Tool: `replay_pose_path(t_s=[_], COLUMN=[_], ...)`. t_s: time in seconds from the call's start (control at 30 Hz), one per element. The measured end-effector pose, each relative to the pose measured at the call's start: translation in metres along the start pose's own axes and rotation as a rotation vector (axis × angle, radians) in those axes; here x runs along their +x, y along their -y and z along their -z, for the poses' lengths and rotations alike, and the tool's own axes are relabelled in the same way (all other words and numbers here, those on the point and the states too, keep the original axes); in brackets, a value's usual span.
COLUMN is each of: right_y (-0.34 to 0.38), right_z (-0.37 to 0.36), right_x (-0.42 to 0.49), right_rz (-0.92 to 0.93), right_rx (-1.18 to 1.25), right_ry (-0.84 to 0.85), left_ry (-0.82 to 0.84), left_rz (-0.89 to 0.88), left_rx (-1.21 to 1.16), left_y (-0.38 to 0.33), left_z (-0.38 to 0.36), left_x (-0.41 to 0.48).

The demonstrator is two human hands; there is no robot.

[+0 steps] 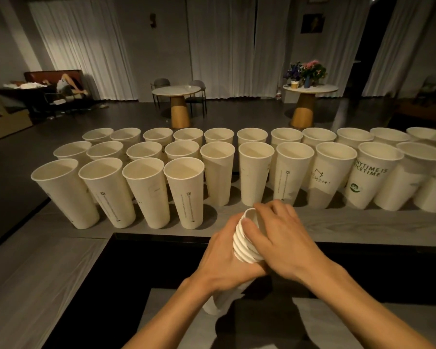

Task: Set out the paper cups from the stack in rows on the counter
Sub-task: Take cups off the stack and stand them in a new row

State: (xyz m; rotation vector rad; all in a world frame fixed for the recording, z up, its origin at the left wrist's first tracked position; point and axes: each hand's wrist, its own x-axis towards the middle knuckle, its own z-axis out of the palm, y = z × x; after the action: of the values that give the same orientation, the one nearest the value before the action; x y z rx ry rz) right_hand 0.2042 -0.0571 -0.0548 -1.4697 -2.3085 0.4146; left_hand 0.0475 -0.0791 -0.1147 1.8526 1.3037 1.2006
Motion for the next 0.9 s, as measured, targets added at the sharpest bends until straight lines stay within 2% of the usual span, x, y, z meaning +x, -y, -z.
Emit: replay_pose_path(t_s=[0.17, 0.3, 0.5, 0.63, 0.73, 0.8, 0.9], right_y=[-0.005, -0.009, -0.007, -0.01, -0.013, -0.01, -0.005], right_z=[-0.003, -0.004, 0.01, 0.026, 0.037, 0.036, 0.024], right_x=[0.006, 0.009, 0.015, 0.015, 0.016, 0.015, 0.011], right_rz=[-0.046, -0.026, 0.098, 0.231, 0.251, 0.243, 0.211], right_rx=[0.057, 0.094, 0.172, 0.243, 0.323, 0.354, 0.349], right_ry=[-0.026, -0.017, -0.045, -0.021, -0.052, -0.02, 0.046], left_ry=[-0.06, -0.027, 0.072, 0.227, 0.316, 0.316, 0.225], left_rz=[-0.087, -0.059, 0.03, 0.085, 0.16, 0.144, 0.092], left_rx=[0.087, 0.119, -0.145, -0.298, -0.361, -0.36, -0.265], left_y=[-0.007, -0.005, -0.009, -0.008, -0.006, -0.013, -0.026], left_z=[-0.01, -0.007, 0.013, 0.026, 0.033, 0.033, 0.028], left_x=[0.009, 0.013, 0.02, 0.016, 0.01, 0.009, 0.011])
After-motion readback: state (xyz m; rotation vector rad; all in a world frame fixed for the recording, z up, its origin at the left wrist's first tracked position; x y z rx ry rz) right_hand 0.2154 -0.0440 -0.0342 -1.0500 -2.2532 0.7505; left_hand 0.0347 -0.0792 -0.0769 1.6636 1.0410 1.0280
